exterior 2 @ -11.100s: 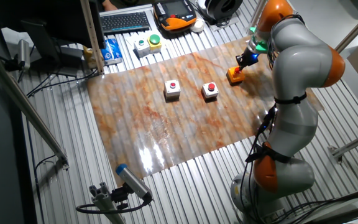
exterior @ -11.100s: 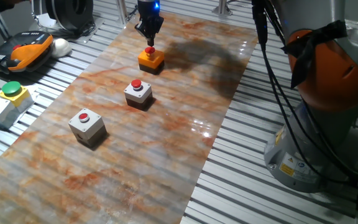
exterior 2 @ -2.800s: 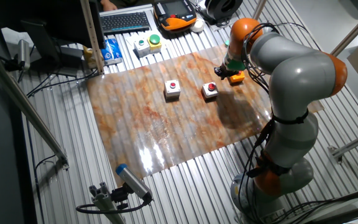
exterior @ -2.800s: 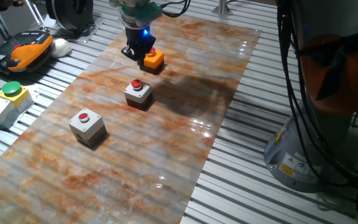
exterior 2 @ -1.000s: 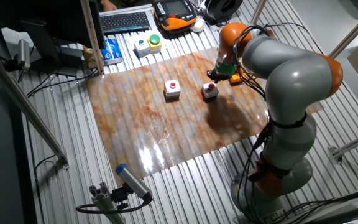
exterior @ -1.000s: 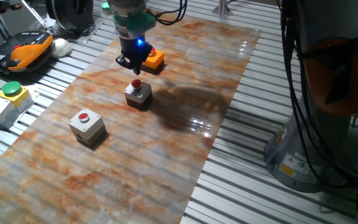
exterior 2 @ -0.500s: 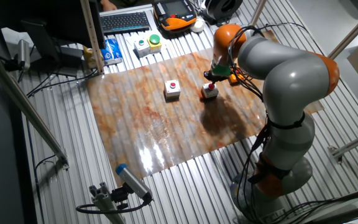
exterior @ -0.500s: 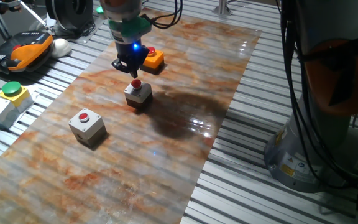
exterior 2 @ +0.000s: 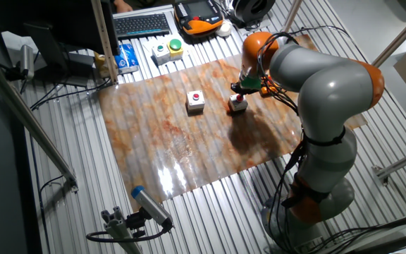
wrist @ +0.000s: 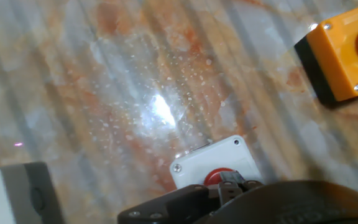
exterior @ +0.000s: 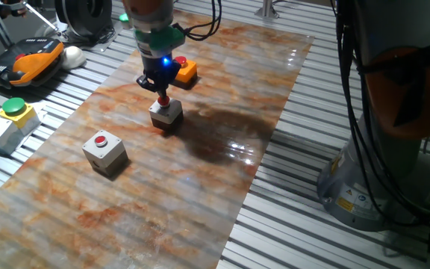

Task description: Press three buttons from left to right in sequence

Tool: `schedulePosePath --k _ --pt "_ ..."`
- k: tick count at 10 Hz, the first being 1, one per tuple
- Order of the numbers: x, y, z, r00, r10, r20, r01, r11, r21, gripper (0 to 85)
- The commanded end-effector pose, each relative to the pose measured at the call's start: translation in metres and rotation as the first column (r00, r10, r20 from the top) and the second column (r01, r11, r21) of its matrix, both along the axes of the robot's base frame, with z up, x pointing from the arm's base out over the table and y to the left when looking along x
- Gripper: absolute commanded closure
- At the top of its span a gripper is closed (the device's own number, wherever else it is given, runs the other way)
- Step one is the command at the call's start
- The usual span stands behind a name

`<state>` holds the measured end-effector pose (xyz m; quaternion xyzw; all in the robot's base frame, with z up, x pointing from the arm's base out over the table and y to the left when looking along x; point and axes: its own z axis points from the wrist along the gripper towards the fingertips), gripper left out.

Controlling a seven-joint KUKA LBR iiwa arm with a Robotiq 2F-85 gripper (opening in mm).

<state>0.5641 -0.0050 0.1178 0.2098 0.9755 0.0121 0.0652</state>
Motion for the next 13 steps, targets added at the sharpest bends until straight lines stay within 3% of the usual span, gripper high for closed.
schedulePosePath --k 1,4,13 --pt "-0.0001 0.0008 -0.0005 1.000 0.003 0.001 -0.003 1.000 0.001 85.0" --pt "-0.0004 0.0011 -0.0009 1.000 0.000 0.001 0.000 1.000 0.016 85.0" --pt "0.0005 0.0010 -0.0041 1.000 0.009 0.004 -0.009 1.000 0.018 85.0"
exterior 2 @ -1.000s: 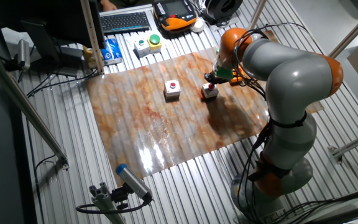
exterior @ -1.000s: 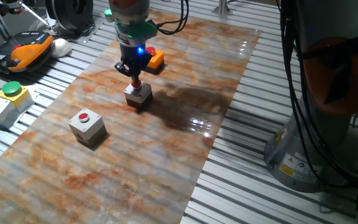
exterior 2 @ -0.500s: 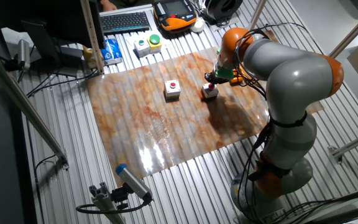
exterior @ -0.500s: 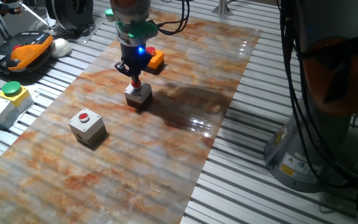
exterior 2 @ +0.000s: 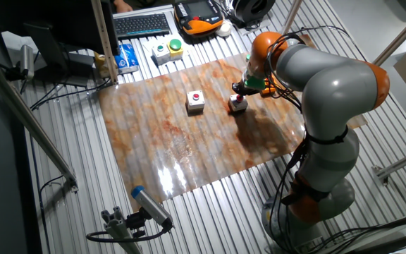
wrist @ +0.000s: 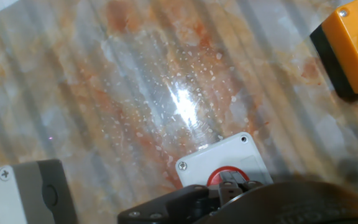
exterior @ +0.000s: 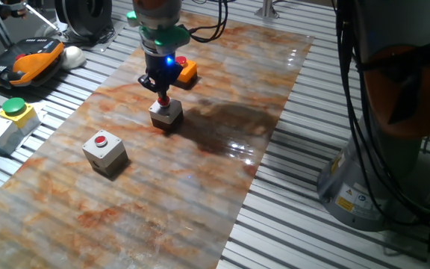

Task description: Press three buttons from left to right in sequence

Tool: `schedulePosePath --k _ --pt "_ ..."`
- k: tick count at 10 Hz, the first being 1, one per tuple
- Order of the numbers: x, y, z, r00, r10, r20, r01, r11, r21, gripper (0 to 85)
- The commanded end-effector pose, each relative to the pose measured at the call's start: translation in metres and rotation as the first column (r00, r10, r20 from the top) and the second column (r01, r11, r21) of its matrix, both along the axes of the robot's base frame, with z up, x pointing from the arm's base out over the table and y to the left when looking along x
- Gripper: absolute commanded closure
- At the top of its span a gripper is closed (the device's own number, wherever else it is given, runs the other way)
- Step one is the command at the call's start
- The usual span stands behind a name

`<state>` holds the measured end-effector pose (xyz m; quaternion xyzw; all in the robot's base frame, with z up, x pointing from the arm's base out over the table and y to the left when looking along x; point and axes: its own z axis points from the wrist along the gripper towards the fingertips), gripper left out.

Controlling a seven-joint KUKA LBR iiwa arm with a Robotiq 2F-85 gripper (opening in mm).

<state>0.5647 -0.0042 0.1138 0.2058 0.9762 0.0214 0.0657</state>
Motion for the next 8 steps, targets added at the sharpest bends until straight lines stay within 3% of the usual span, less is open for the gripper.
schedulePosePath --k 1,6,8 --pt "0.0000 0.000 -0.001 1.000 0.001 0.001 -0.001 1.000 -0.003 85.0" --pt "-0.0005 0.003 -0.020 1.000 0.001 0.019 -0.001 1.000 -0.023 85.0" --pt "-0.0026 0.002 -0.015 1.000 0.004 0.018 -0.004 1.000 -0.022 85.0"
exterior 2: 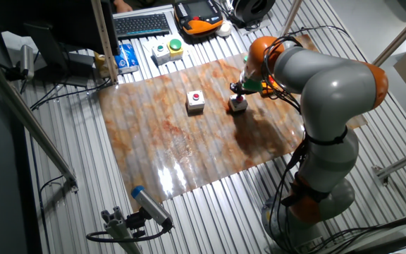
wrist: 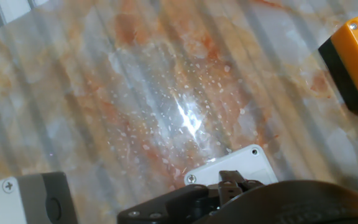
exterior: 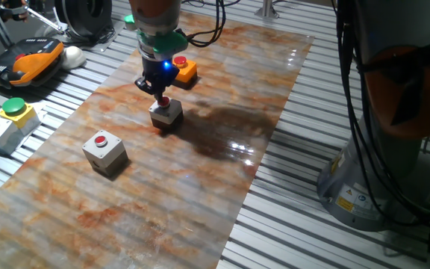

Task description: Press three buttons from left to right in sequence

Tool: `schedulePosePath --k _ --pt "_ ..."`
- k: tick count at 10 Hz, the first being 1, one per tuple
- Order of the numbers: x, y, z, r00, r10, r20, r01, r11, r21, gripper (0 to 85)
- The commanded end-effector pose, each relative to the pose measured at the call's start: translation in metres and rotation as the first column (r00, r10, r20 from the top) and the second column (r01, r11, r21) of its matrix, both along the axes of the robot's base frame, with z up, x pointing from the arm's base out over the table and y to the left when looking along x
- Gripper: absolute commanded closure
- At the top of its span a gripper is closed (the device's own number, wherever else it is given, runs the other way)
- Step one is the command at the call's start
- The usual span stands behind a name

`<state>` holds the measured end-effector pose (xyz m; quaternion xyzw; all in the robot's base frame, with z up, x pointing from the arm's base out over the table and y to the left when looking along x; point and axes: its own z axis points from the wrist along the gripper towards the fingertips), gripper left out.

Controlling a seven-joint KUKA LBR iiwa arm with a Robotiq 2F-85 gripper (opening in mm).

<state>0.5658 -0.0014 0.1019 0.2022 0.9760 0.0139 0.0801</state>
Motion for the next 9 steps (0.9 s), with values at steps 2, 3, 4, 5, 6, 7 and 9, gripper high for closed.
schedulePosePath --k 2,3,4,5,6,7,9 --pt "-0.0070 0.000 0.009 1.000 0.000 -0.020 0.000 1.000 0.003 85.0" --pt "-0.0075 0.001 0.017 1.000 -0.002 -0.029 0.002 1.000 0.003 85.0" --pt "-0.0061 0.001 0.026 0.999 -0.005 -0.040 0.005 1.000 0.008 85.0" --pt "-0.0039 0.002 0.035 0.999 -0.009 -0.051 0.009 1.000 0.004 85.0" --pt "0.0006 0.002 0.045 0.998 -0.011 -0.064 0.012 1.000 0.010 85.0" --pt "0.0051 0.001 0.053 0.997 -0.012 -0.073 0.013 1.000 0.017 85.0" --pt "0.0131 -0.003 0.065 0.997 -0.008 -0.081 0.010 1.000 0.024 85.0"
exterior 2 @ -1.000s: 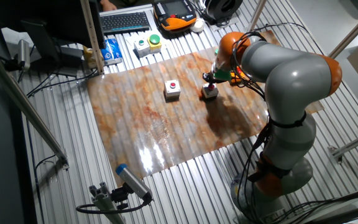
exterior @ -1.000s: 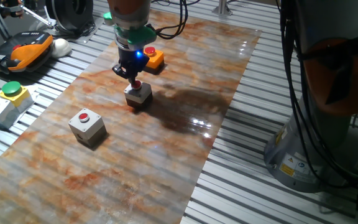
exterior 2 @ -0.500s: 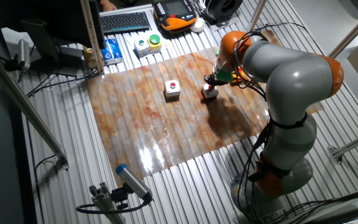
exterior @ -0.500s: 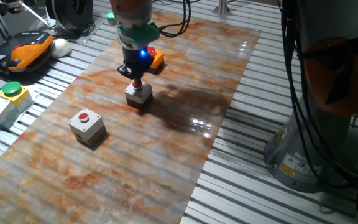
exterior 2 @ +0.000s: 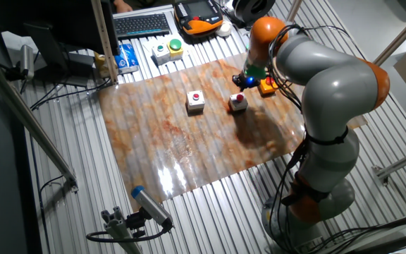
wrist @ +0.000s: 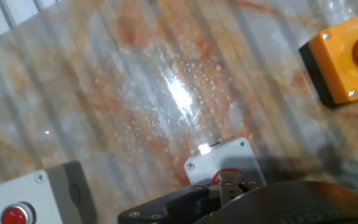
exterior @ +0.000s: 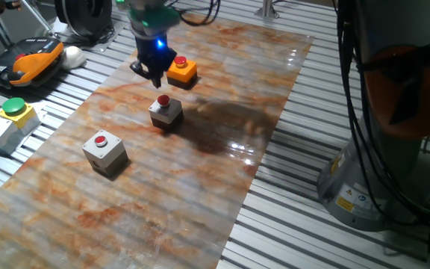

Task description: Press three buttons from left to right in sequence

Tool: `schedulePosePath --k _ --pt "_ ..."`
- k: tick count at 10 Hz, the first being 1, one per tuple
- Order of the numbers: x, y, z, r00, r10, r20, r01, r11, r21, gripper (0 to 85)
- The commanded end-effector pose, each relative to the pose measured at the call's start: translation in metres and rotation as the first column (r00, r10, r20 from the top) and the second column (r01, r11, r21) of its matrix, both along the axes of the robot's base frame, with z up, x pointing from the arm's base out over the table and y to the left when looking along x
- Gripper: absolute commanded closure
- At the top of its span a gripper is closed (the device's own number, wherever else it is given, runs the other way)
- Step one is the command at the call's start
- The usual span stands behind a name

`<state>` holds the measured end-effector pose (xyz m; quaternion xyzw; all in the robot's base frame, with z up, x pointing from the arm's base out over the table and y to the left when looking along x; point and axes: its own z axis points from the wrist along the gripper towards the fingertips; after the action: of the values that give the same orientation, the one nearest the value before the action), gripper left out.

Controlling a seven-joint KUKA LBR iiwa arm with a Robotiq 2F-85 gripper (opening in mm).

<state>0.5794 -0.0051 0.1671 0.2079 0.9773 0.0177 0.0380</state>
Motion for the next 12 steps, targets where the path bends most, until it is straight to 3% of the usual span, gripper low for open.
schedulePosePath --k 1,7,9,12 --pt "0.0022 -0.002 0.003 1.000 0.001 0.002 -0.001 1.000 0.000 85.0" --pt "0.0078 0.003 0.002 1.000 -0.019 0.019 0.019 1.000 -0.006 85.0" --pt "0.0097 0.004 0.003 1.000 -0.021 0.021 0.021 1.000 0.007 85.0" --pt "0.0121 0.011 0.007 0.999 -0.034 0.020 0.034 0.999 -0.004 85.0"
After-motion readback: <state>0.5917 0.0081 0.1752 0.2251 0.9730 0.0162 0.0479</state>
